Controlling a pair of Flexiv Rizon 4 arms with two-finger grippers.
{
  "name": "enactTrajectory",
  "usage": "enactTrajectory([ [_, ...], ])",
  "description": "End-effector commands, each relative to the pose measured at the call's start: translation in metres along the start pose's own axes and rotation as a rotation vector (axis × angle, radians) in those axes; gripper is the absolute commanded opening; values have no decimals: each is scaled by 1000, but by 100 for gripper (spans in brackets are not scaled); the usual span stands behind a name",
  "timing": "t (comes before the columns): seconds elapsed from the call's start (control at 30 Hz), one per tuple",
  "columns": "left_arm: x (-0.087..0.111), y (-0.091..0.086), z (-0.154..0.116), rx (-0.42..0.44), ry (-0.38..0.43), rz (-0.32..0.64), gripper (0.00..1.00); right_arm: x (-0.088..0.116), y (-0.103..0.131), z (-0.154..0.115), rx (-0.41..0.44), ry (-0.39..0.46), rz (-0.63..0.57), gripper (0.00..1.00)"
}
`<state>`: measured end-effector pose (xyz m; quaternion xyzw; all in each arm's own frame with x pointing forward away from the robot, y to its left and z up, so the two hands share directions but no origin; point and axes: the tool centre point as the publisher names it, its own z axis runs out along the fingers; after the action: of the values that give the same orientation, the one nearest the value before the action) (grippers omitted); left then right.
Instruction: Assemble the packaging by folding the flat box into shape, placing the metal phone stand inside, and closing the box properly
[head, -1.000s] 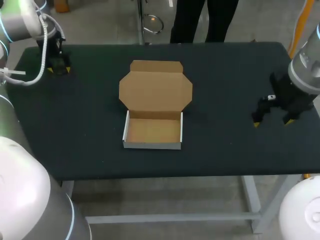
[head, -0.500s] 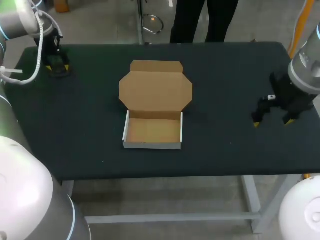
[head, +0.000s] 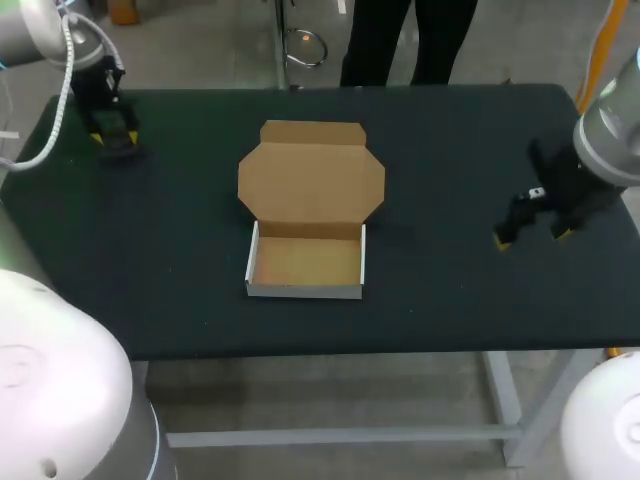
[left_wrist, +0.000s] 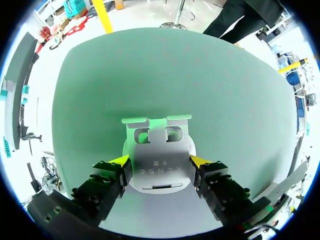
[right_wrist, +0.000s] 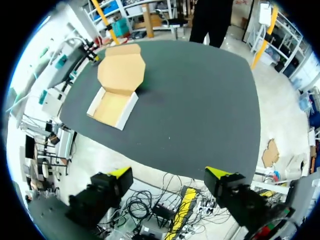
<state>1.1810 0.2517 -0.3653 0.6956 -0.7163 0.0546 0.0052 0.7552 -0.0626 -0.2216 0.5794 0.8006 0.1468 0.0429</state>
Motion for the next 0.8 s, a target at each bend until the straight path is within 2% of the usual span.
enactTrajectory([
  [0.03, 12, 47, -15, 80, -19, 7, 0, 0, -10, 5, -122, 40, -74, 100],
  [0.23, 23, 72, -24, 72, -15, 28, 0, 5, -9, 13, -207, 113, -245, 100],
  [0.43, 32, 92, -32, 69, -14, 40, 0, 9, -13, 20, -233, 124, -432, 100],
  [0.57, 38, 104, -36, 66, -13, 58, 0, 12, -16, 27, -259, 149, -501, 100],
  [0.8, 43, 121, -44, 54, -17, 82, 0, 15, -18, 34, -256, 175, -516, 100],
])
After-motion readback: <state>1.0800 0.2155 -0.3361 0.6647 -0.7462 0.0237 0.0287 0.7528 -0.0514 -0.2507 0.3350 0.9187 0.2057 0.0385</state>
